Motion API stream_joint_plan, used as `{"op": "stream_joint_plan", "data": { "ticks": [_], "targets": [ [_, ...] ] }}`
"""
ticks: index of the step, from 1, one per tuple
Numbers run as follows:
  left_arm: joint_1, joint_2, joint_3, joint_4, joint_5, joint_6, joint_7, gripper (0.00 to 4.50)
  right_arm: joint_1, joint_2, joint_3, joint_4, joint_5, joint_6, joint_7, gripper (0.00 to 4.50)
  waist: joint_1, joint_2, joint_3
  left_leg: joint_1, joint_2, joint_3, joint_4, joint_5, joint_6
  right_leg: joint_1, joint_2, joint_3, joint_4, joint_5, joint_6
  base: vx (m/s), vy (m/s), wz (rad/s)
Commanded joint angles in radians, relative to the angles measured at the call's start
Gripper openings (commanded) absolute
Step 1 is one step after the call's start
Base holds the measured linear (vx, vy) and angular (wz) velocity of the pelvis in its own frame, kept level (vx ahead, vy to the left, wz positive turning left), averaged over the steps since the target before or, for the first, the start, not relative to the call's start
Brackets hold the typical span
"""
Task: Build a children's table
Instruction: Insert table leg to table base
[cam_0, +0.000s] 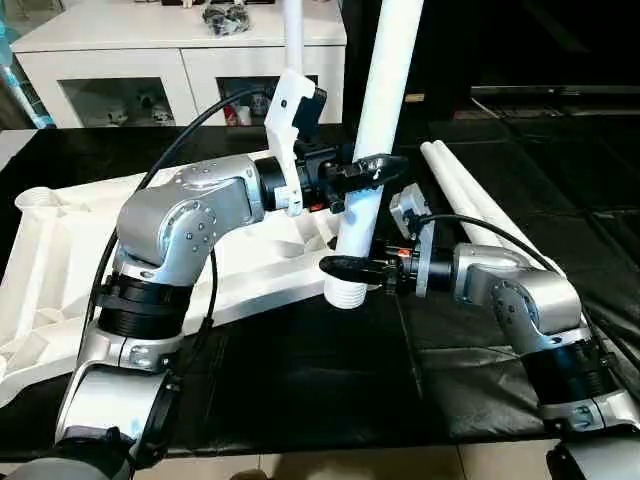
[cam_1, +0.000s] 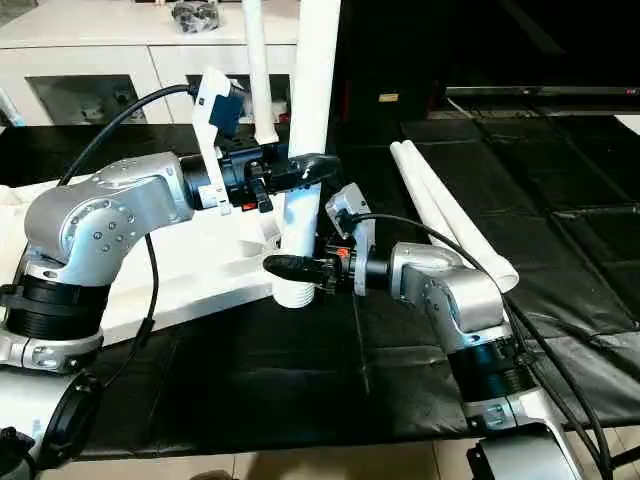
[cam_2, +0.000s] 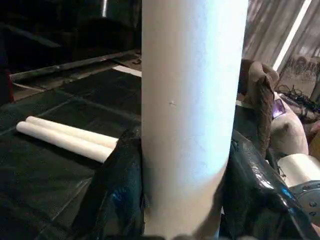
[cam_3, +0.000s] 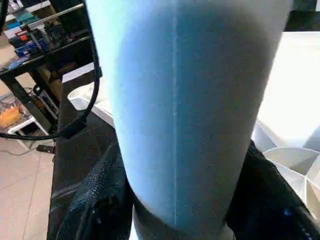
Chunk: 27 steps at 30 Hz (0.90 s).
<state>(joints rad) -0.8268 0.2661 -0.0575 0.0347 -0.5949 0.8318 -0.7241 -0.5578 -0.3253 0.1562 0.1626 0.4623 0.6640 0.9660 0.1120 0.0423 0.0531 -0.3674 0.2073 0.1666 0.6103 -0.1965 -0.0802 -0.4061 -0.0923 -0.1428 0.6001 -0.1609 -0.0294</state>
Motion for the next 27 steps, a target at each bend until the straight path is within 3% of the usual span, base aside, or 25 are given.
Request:
{"op": "stream_joint_plan", "data": {
  "ticks": [1,9,13,14,15,27],
  "targets": [
    [-0.023,0.0,0.003,-0.033,-0.032,0.012,-0.029,1.8,-0.018,0.002,-0.048,0.02,0.014,0.005,-0.021,1.99,-0.001,-0.001,-0.083,0.002,0.018,-0.004,-0.058,-0.088,0.033,0.072,-0.055,0.058,-0.065,-0.216,-0.141,0.0,0.0,0.0],
    [-0.019,0.003,0.005,-0.037,-0.026,0.007,-0.03,1.8,-0.019,0.004,-0.054,0.029,0.013,0.0,-0.028,1.99,-0.001,-0.002,-0.084,0.003,0.019,-0.004,-0.058,-0.089,0.033,0.072,-0.055,0.059,-0.064,-0.212,-0.145,0.0,0.0,0.0],
    [-0.017,0.004,0.007,-0.035,-0.021,0.003,-0.03,1.8,-0.025,0.007,-0.07,0.026,0.043,0.038,-0.021,1.99,-0.001,-0.003,-0.084,0.002,0.019,-0.004,-0.058,-0.087,0.034,0.073,-0.055,0.059,-0.064,-0.214,-0.145,0.0,0.0,0.0],
    [-0.017,0.004,0.008,-0.035,-0.021,0.003,-0.03,1.8,-0.025,0.007,-0.071,0.024,0.046,0.041,-0.019,2.55,-0.001,-0.003,-0.084,0.002,0.019,-0.004,-0.058,-0.087,0.035,0.073,-0.055,0.059,-0.064,-0.213,-0.145,0.0,0.0,0.0],
    [-0.017,0.004,0.009,-0.035,-0.02,0.003,-0.03,1.8,-0.025,0.006,-0.071,0.022,0.045,0.042,-0.019,2.69,0.0,-0.003,-0.084,0.002,0.019,-0.004,-0.058,-0.085,0.035,0.073,-0.055,0.059,-0.064,-0.211,-0.144,0.0,0.0,0.0],
    [-0.012,0.021,-0.001,-0.035,-0.008,-0.007,-0.045,1.8,-0.023,-0.009,-0.059,0.022,0.024,0.013,-0.001,2.81,-0.001,-0.001,-0.083,0.003,0.018,-0.004,-0.058,-0.09,0.031,0.072,-0.055,0.058,-0.065,-0.22,-0.142,0.0,0.0,0.0]
  ]
}}
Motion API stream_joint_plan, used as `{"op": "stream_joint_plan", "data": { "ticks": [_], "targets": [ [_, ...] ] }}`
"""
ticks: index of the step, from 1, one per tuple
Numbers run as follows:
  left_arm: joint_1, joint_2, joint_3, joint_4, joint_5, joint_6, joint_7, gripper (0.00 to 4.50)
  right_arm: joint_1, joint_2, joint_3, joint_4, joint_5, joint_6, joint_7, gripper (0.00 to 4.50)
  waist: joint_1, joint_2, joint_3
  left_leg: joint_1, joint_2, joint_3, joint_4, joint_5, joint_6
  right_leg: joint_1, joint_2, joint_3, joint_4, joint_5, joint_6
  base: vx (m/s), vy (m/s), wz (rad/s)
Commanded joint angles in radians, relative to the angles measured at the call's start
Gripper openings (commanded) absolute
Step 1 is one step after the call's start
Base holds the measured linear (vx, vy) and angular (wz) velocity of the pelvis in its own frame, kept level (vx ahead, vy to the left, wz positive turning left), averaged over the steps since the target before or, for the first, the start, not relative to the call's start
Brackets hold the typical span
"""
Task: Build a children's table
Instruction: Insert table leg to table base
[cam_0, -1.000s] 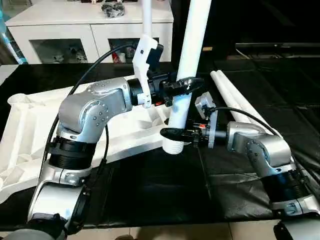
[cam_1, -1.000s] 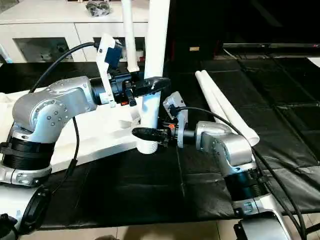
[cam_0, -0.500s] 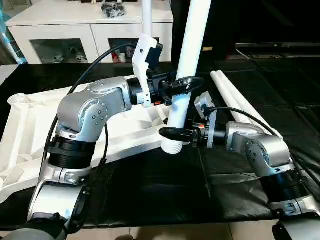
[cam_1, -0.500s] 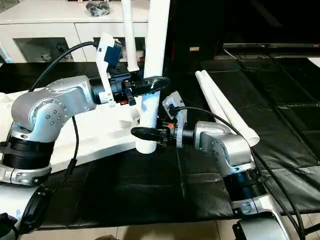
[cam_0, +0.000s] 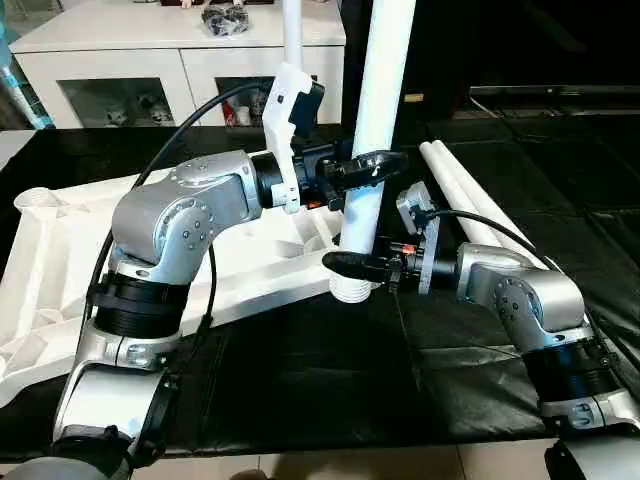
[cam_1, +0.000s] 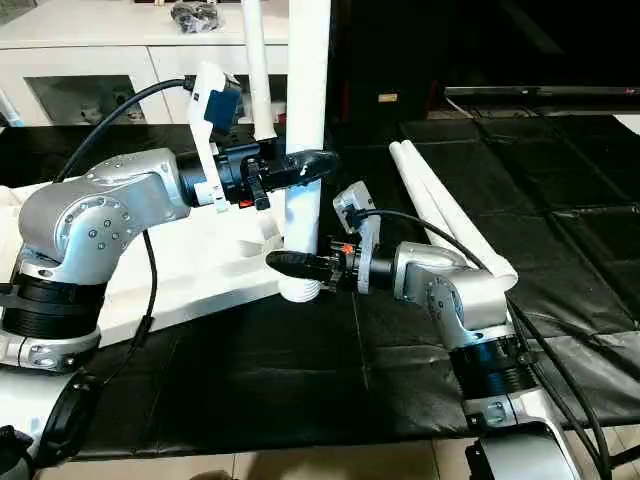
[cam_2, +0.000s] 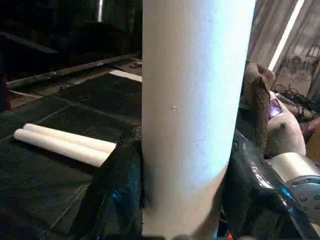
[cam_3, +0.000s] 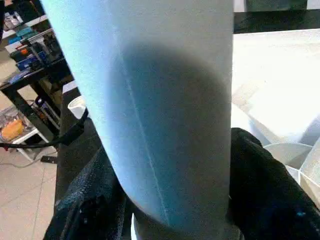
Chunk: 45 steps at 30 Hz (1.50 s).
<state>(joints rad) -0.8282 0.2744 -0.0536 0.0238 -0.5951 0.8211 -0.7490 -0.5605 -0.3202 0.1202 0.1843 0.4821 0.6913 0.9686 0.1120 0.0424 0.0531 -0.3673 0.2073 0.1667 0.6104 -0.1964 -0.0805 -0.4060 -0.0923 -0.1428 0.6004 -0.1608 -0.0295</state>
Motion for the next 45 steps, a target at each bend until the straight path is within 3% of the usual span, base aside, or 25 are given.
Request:
{"op": "stream_joint_plan", "data": {
  "ticks": [1,3,11,16,22,23,29,33,38,41,45],
  "targets": [
    [-0.011,0.012,-0.005,-0.024,-0.008,0.004,-0.02,1.8,-0.02,-0.014,-0.023,0.0,0.004,-0.014,-0.003,2.81,0.0,-0.002,-0.084,0.002,0.018,-0.004,-0.058,-0.088,0.032,0.073,-0.055,0.058,-0.065,-0.217,-0.142,0.0,0.0,0.0],
    [-0.012,0.013,-0.01,-0.025,-0.008,0.004,-0.025,1.8,-0.015,-0.016,-0.018,-0.009,0.002,-0.018,0.01,2.51,0.0,-0.002,-0.084,0.002,0.018,-0.004,-0.058,-0.089,0.032,0.073,-0.055,0.058,-0.065,-0.214,-0.143,0.0,0.0,0.0],
    [-0.018,0.011,-0.012,-0.029,-0.011,0.012,-0.03,1.8,-0.011,-0.016,-0.016,-0.008,-0.001,-0.008,0.005,2.08,-0.001,0.0,-0.084,0.002,0.019,-0.005,-0.058,-0.088,0.034,0.072,-0.055,0.059,-0.063,-0.205,-0.15,0.0,0.0,0.0],
    [-0.026,0.002,0.005,-0.046,-0.039,0.042,-0.02,1.8,-0.013,0.0,-0.046,0.015,0.01,0.018,-0.037,2.04,-0.001,0.0,-0.084,0.002,0.019,-0.004,-0.058,-0.089,0.033,0.072,-0.055,0.059,-0.063,-0.204,-0.152,0.0,0.0,0.0],
    [-0.03,-0.014,0.018,-0.086,-0.08,0.067,-0.022,1.8,-0.007,0.027,-0.051,0.014,-0.014,-0.051,-0.079,2.03,-0.001,-0.001,-0.084,0.002,0.02,-0.004,-0.059,-0.088,0.029,0.071,-0.057,0.059,-0.063,-0.212,-0.15,0.0,0.0,0.0],
    [-0.03,-0.016,0.017,-0.097,-0.088,0.078,-0.023,2.36,-0.012,0.034,-0.055,0.021,-0.017,-0.051,-0.095,2.02,-0.001,-0.001,-0.083,0.002,0.019,-0.005,-0.059,-0.09,0.029,0.071,-0.056,0.058,-0.064,-0.215,-0.149,0.0,0.0,0.0],
    [-0.024,-0.035,0.013,-0.114,-0.062,0.08,0.021,2.88,-0.015,0.046,-0.051,0.026,-0.024,-0.058,-0.1,1.98,-0.002,-0.001,-0.082,0.007,0.02,-0.004,-0.06,-0.1,0.024,0.069,-0.054,0.061,-0.063,-0.207,-0.157,0.0,0.0,0.0],
    [-0.027,-0.046,0.033,-0.103,-0.073,0.085,0.033,2.91,-0.005,0.058,-0.052,0.028,-0.022,-0.077,-0.108,1.97,-0.002,-0.002,-0.082,0.001,0.016,-0.003,-0.058,-0.097,0.03,0.072,-0.055,0.058,-0.069,-0.242,-0.131,0.0,0.0,0.0],
    [-0.021,-0.056,0.069,-0.111,-0.099,0.092,0.044,2.91,-0.001,0.073,-0.077,0.038,-0.026,-0.099,-0.153,1.97,-0.004,0.005,-0.083,0.003,0.017,-0.005,-0.059,-0.093,0.029,0.071,-0.053,0.057,-0.066,-0.22,-0.138,0.0,0.0,0.0],
    [0.01,-0.038,0.093,-0.105,-0.09,0.051,0.04,2.91,-0.002,0.076,-0.109,0.084,-0.084,-0.152,-0.265,1.97,-0.007,0.006,-0.084,0.005,0.017,-0.004,-0.059,-0.097,0.01,0.069,-0.056,0.058,-0.067,-0.222,-0.149,0.0,0.0,0.0],
    [0.056,0.008,0.081,-0.101,-0.062,0.026,-0.008,2.91,0.006,0.055,-0.14,0.129,-0.128,-0.186,-0.346,1.94,-0.012,0.007,-0.083,0.005,0.014,-0.003,-0.061,-0.104,0.012,0.071,-0.051,0.058,-0.066,-0.213,-0.137,0.0,0.0,0.0]
  ]
}}
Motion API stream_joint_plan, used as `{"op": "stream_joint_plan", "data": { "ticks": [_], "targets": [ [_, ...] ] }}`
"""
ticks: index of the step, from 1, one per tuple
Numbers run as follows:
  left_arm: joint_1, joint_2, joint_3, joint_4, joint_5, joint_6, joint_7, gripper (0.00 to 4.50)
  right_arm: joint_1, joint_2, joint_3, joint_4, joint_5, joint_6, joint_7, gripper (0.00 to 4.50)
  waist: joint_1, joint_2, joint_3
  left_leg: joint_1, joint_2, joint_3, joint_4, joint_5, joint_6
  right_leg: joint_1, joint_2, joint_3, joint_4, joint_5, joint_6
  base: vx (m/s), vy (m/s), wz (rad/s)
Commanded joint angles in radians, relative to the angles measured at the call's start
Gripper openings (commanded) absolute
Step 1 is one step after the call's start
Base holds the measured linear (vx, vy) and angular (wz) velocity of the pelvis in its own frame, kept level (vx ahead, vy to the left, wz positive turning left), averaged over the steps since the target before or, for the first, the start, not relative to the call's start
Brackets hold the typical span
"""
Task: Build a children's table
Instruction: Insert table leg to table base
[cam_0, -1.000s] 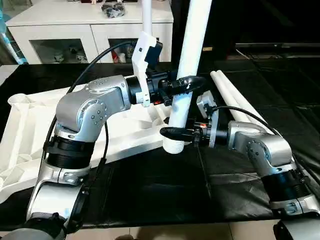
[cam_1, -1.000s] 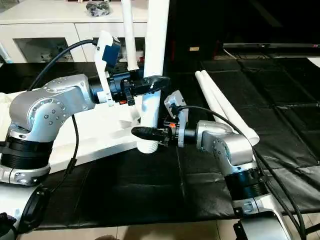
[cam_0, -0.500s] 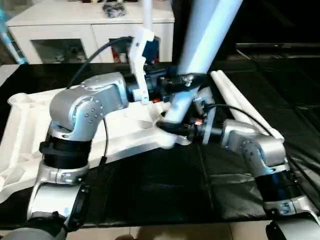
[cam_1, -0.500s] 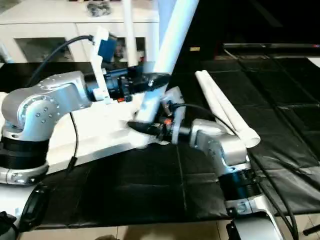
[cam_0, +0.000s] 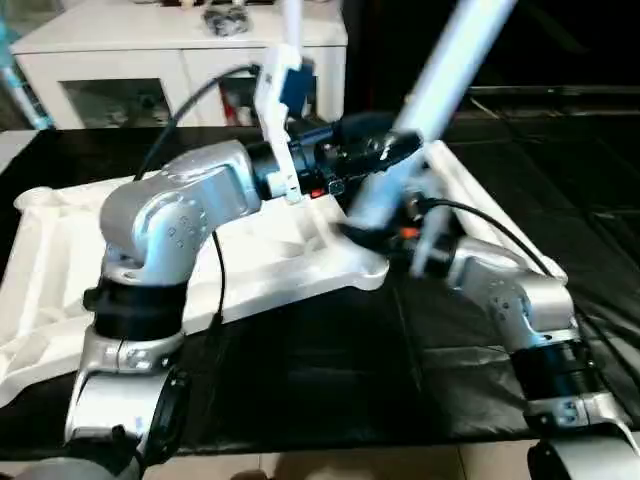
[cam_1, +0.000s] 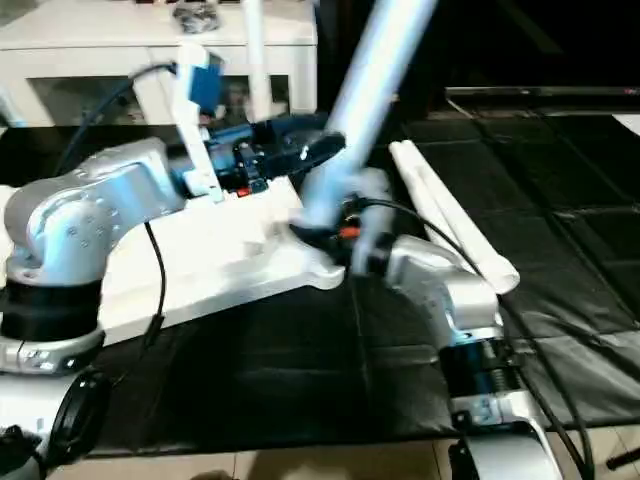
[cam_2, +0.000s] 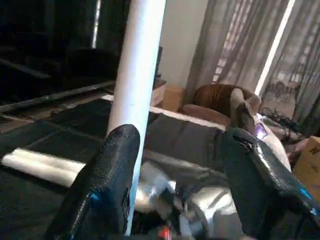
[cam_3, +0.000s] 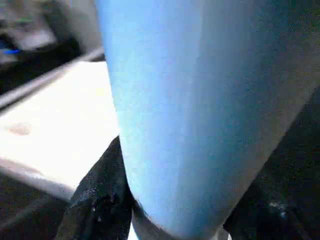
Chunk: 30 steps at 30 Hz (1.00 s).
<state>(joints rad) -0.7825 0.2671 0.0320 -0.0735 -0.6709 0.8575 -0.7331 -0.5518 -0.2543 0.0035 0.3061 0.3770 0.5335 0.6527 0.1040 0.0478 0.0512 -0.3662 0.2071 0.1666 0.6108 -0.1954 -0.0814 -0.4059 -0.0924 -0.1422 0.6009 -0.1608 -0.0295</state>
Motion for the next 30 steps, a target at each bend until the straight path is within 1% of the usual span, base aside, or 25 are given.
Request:
{"op": "stream_joint_plan", "data": {
  "ticks": [1,2,3,4,5,6,7,8,9,10,11,12,13,14,15,16,17,20,22,24,25,27,28,29,30],
  "targets": [
    [0.033,0.039,-0.032,0.005,0.05,-0.04,-0.052,2.91,0.009,-0.02,-0.031,0.011,-0.036,-0.052,-0.051,1.93,-0.008,0.002,-0.082,0.004,0.014,-0.003,-0.061,-0.105,0.014,0.071,-0.051,0.057,-0.067,-0.219,-0.131,0.0,0.0,0.0],
    [0.033,0.039,-0.032,0.005,0.05,-0.04,-0.052,2.91,0.009,-0.02,-0.031,0.011,-0.036,-0.052,-0.051,1.93,-0.01,0.003,-0.082,0.003,0.013,-0.003,-0.061,-0.103,0.015,0.072,-0.051,0.058,-0.066,-0.218,-0.13,0.0,0.0,0.0],
    [0.04,0.058,-0.068,0.031,0.095,-0.069,-0.061,2.91,0.015,-0.019,-0.042,0.008,-0.032,-0.06,-0.061,1.93,-0.011,0.003,-0.082,0.003,0.012,-0.002,-0.06,-0.104,0.017,0.072,-0.05,0.057,-0.068,-0.221,-0.128,0.0,0.0,0.0],
    [0.047,0.076,-0.11,0.064,0.144,-0.102,-0.069,2.91,0.021,-0.016,-0.054,0.004,-0.028,-0.064,-0.073,1.93,-0.014,0.009,-0.081,0.005,0.012,-0.003,-0.061,-0.109,0.023,0.07,-0.048,0.057,-0.069,-0.227,-0.123,0.0,0.0,0.0],
    [0.052,0.092,-0.147,0.093,0.183,-0.133,-0.073,2.91,0.024,-0.013,-0.062,0.003,-0.028,-0.067,-0.083,1.93,-0.014,0.009,-0.08,0.006,0.012,-0.004,-0.062,-0.113,0.026,0.069,-0.047,0.056,-0.073,-0.234,-0.117,0.0,0.0,0.0],
    [0.058,0.114,-0.211,0.152,0.251,-0.19,-0.081,2.91,0.029,-0.011,-0.066,-0.002,-0.032,-0.07,-0.089,1.93,-0.021,0.008,-0.079,0.005,0.009,-0.005,-0.063,-0.13,0.027,0.071,-0.047,0.054,-0.077,-0.255,-0.103,0.0,0.0,0.0],
    [0.058,0.115,-0.215,0.156,0.255,-0.194,-0.082,2.91,0.029,-0.01,-0.066,-0.002,-0.032,-0.07,-0.09,1.93,-0.022,0.008,-0.08,0.004,0.009,-0.005,-0.063,-0.131,0.028,0.072,-0.047,0.054,-0.077,-0.261,-0.099,0.0,0.0,0.0],
    [0.059,0.122,-0.249,0.196,0.293,-0.231,-0.086,2.91,0.033,-0.011,-0.063,-0.009,-0.035,-0.072,-0.085,1.93,-0.023,0.012,-0.08,0.004,0.008,-0.005,-0.062,-0.133,0.028,0.071,-0.048,0.053,-0.079,-0.267,-0.097,0.0,0.0,0.0],
    [0.06,0.126,-0.27,0.222,0.318,-0.255,-0.09,2.91,0.036,-0.011,-0.06,-0.013,-0.036,-0.075,-0.083,1.93,-0.024,0.011,-0.081,0.004,0.008,-0.004,-0.062,-0.133,0.03,0.071,-0.048,0.054,-0.079,-0.267,-0.096,0.0,0.0,0.0],
    [0.057,0.14,-0.335,0.305,0.396,-0.331,-0.101,2.91,0.045,-0.015,-0.05,-0.03,-0.038,-0.084,-0.073,1.93,-0.025,0.018,-0.083,0.002,0.009,-0.005,-0.061,-0.124,0.025,0.073,-0.05,0.054,-0.073,-0.251,-0.104,0.0,0.0,0.0],
    [0.056,0.142,-0.342,0.315,0.405,-0.339,-0.101,2.91,0.046,-0.015,-0.05,-0.032,-0.038,-0.085,-0.072,1.93,-0.028,0.014,-0.082,0.003,0.008,-0.004,-0.06,-0.128,0.03,0.071,-0.046,0.054,-0.078,-0.255,-0.095,0.0,0.0,0.0],
    [0.054,0.152,-0.384,0.382,0.461,-0.388,-0.107,2.91,0.052,-0.017,-0.046,-0.043,-0.04,-0.09,-0.07,1.93,-0.027,0.017,-0.083,0.002,0.008,-0.006,-0.061,-0.127,0.03,0.073,-0.048,0.053,-0.076,-0.253,-0.098,0.0,0.0,0.0],
    [0.054,0.152,-0.384,0.382,0.461,-0.388,-0.107,2.74,0.052,-0.017,-0.046,-0.043,-0.04,-0.09,-0.07,1.93,-0.03,0.016,-0.084,-0.001,0.006,-0.005,-0.06,-0.119,0.033,0.076,-0.048,0.054,-0.074,-0.241,-0.096,0.0,0.0,0.0],
    [0.054,0.155,-0.393,0.402,0.477,-0.401,-0.111,2.64,0.055,-0.017,-0.045,-0.045,-0.041,-0.092,-0.071,1.93,-0.03,0.016,-0.084,-0.001,0.006,-0.005,-0.06,-0.119,0.033,0.076,-0.048,0.054,-0.074,-0.241,-0.096,0.0,0.0,0.0],
    [0.055,0.155,-0.405,0.453,0.493,-0.417,-0.123,2.57,0.06,-0.017,-0.044,-0.051,-0.042,-0.096,-0.073,1.93,-0.03,0.023,-0.086,0.0,0.008,-0.006,-0.059,-0.11,0.037,0.073,-0.05,0.054,-0.075,-0.235,-0.101,0.0,0.0,0.0],
    [0.055,0.155,-0.407,0.463,0.496,-0.421,-0.125,2.57,0.061,-0.017,-0.044,-0.052,-0.042,-0.096,-0.073,1.93,-0.032,0.022,-0.085,0.0,0.008,-0.005,-0.059,-0.114,0.038,0.073,-0.051,0.053,-0.075,-0.233,-0.11,0.0,0.0,0.0],
    [0.058,0.155,-0.413,0.489,0.504,-0.435,-0.133,2.54,0.066,-0.016,-0.043,-0.058,-0.042,-0.096,-0.073,1.93,-0.033,0.025,-0.085,0.001,0.009,-0.005,-0.059,-0.12,0.039,0.071,-0.05,0.053,-0.076,-0.233,-0.117,0.0,0.0,0.0],
    [0.069,0.15,-0.419,0.545,0.512,-0.457,-0.153,2.2,0.079,-0.016,-0.037,-0.073,-0.042,-0.089,-0.067,1.93,-0.035,0.027,-0.084,0.002,0.009,-0.005,-0.06,-0.137,0.04,0.072,-0.051,0.053,-0.076,-0.234,-0.128,0.0,0.0,0.0],
    [0.069,0.144,-0.421,0.585,0.523,-0.485,-0.164,2.1,0.084,-0.016,-0.036,-0.079,-0.042,-0.087,-0.065,1.93,-0.036,0.025,-0.084,0.002,0.008,-0.005,-0.06,-0.143,0.042,0.072,-0.051,0.053,-0.078,-0.245,-0.129,0.0,0.0,0.0],
    [0.071,0.136,-0.417,0.633,0.535,-0.51,-0.169,1.85,0.087,-0.017,-0.031,-0.082,-0.042,-0.088,-0.061,1.93,-0.036,0.024,-0.083,0.001,0.008,-0.005,-0.06,-0.144,0.042,0.072,-0.052,0.053,-0.079,-0.255,-0.125,0.0,0.0,0.0],
    [0.071,0.133,-0.416,0.646,0.539,-0.521,-0.172,1.85,0.087,-0.017,-0.029,-0.081,-0.042,-0.087,-0.06,1.93,-0.036,0.024,-0.084,0.001,0.009,-0.006,-0.061,-0.145,0.042,0.073,-0.053,0.052,-0.079,-0.26,-0.123,0.0,0.0,0.0],
    [0.07,0.129,-0.414,0.674,0.546,-0.544,-0.184,1.7,0.084,-0.016,-0.027,-0.081,-0.04,-0.08,-0.059,1.93,-0.038,0.022,-0.083,0.0,0.009,-0.006,-0.062,-0.145,0.045,0.073,-0.054,0.052,-0.081,-0.265,-0.121,0.0,0.0,0.0],
    [0.07,0.127,-0.412,0.684,0.545,-0.55,-0.194,1.7,0.083,-0.016,-0.025,-0.081,-0.04,-0.078,-0.057,1.93,-0.038,0.023,-0.084,0.0,0.01,-0.006,-0.061,-0.142,0.045,0.073,-0.054,0.053,-0.079,-0.264,-0.122,0.0,0.0,0.0],
    [0.069,0.125,-0.412,0.698,0.547,-0.562,-0.202,1.53,0.083,-0.017,-0.022,-0.081,-0.04,-0.078,-0.054,1.93,-0.038,0.019,-0.084,-0.001,0.009,-0.006,-0.061,-0.135,0.049,0.073,-0.054,0.053,-0.079,-0.257,-0.124,0.0,0.0,0.0],
    [0.068,0.123,-0.411,0.706,0.549,-0.57,-0.206,1.39,0.082,-0.018,-0.021,-0.08,-0.04,-0.079,-0.053,1.93,-0.038,0.02,-0.084,0.0,0.01,-0.006,-0.061,-0.136,0.05,0.073,-0.055,0.053,-0.079,-0.26,-0.126,0.0,0.0,0.0]
  ]
}}
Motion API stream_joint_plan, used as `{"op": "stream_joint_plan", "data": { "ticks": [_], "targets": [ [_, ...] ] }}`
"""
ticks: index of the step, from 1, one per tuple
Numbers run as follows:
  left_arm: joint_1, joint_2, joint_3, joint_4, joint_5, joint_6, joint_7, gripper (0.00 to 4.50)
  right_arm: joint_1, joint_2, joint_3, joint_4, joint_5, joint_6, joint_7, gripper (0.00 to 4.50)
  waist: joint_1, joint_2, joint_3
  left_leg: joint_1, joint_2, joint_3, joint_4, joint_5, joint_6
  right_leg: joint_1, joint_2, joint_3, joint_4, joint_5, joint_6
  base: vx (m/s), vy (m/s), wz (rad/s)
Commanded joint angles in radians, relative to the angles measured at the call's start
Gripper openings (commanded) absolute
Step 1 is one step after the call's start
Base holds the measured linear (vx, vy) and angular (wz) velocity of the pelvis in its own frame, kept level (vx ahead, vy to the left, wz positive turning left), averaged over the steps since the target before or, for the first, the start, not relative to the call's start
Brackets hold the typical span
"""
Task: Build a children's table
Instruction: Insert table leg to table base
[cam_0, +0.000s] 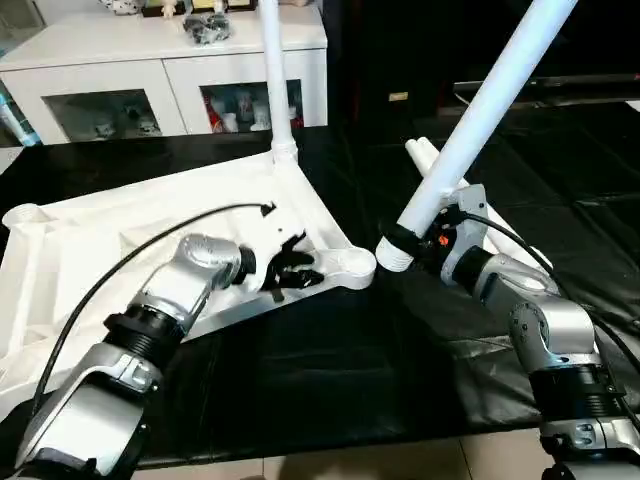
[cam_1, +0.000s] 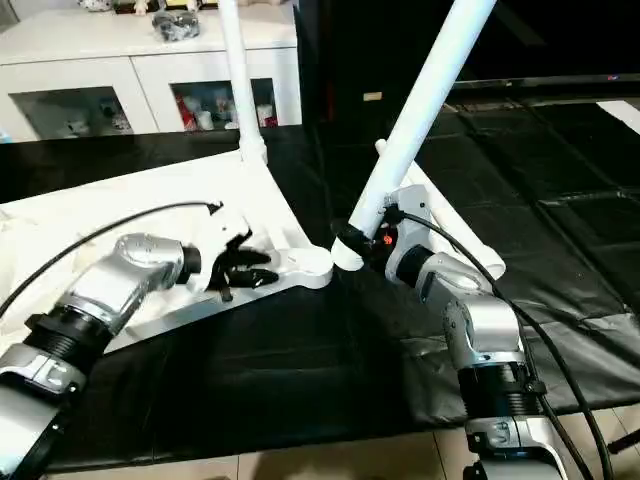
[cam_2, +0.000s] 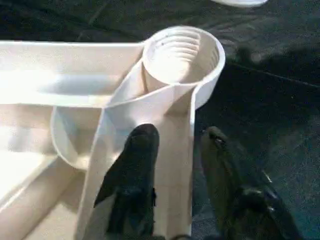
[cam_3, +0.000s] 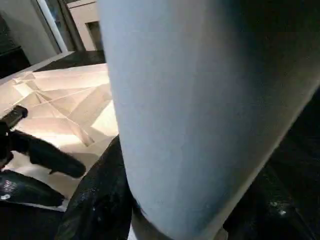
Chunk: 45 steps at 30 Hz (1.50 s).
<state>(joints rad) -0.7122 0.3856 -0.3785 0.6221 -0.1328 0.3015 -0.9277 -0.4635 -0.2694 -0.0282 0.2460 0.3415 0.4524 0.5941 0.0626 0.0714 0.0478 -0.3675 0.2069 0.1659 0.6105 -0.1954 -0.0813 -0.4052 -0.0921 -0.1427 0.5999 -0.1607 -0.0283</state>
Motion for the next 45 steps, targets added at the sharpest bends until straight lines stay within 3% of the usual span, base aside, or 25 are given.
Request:
{"op": "stream_joint_plan", "data": {
  "ticks": [1,19,26,32,36,40,45],
  "targets": [
    [-0.003,0.004,-0.001,0.016,0.012,-0.023,-0.018,1.39,-0.006,-0.003,0.012,-0.019,-0.005,0.002,0.007,1.93,0.004,-0.003,-0.081,0.002,0.011,-0.005,-0.061,-0.134,0.051,0.072,-0.056,0.054,-0.078,-0.259,-0.128,0.0,0.0,0.0],
    [-0.026,-0.014,0.002,0.137,0.076,-0.129,-0.086,0.01,-0.007,-0.012,0.029,-0.023,-0.009,0.006,0.038,1.93,0.004,-0.006,-0.079,0.002,0.014,-0.005,-0.063,-0.142,0.054,0.071,-0.059,0.056,-0.08,-0.273,-0.133,0.0,0.0,0.0],
    [-0.005,-0.003,-0.008,0.132,0.091,-0.177,-0.149,0.0,-0.012,-0.028,0.063,-0.032,-0.003,0.012,0.099,1.93,0.006,-0.008,-0.079,0.001,0.016,-0.005,-0.063,-0.132,0.062,0.071,-0.06,0.057,-0.077,-0.261,-0.138,0.0,0.0,0.0],
    [0.05,0.008,-0.003,0.053,0.055,-0.217,-0.237,0.0,0.003,-0.046,0.126,-0.091,0.019,0.015,0.215,1.93,0.014,-0.014,-0.077,0.003,0.021,-0.003,-0.065,-0.13,0.071,0.067,-0.063,0.06,-0.077,-0.268,-0.139,0.0,0.0,0.0],
    [0.063,-0.001,0.01,0.046,0.056,-0.225,-0.219,0.0,-0.003,-0.045,0.157,-0.059,-0.015,-0.007,0.227,1.93,0.028,-0.013,-0.077,0.01,0.023,-0.001,-0.067,-0.142,0.057,0.061,-0.063,0.062,-0.078,-0.29,-0.135,0.0,0.0,0.0],
    [0.082,-0.004,0.025,0.027,0.057,-0.228,-0.222,0.0,-0.02,-0.036,0.175,-0.004,-0.055,-0.033,0.209,1.93,0.024,-0.015,-0.076,0.003,0.02,-0.003,-0.069,-0.146,0.044,0.065,-0.063,0.062,-0.076,-0.296,-0.13,0.0,0.0,0.0],
    [0.102,-0.001,0.038,0.007,0.057,-0.229,-0.221,0.0,-0.027,-0.053,0.201,0.025,-0.085,-0.024,0.209,1.93,0.026,-0.017,-0.076,0.005,0.02,-0.001,-0.068,-0.128,0.051,0.063,-0.062,0.066,-0.076,-0.302,-0.12,0.0,0.0,0.0]
  ]
}}
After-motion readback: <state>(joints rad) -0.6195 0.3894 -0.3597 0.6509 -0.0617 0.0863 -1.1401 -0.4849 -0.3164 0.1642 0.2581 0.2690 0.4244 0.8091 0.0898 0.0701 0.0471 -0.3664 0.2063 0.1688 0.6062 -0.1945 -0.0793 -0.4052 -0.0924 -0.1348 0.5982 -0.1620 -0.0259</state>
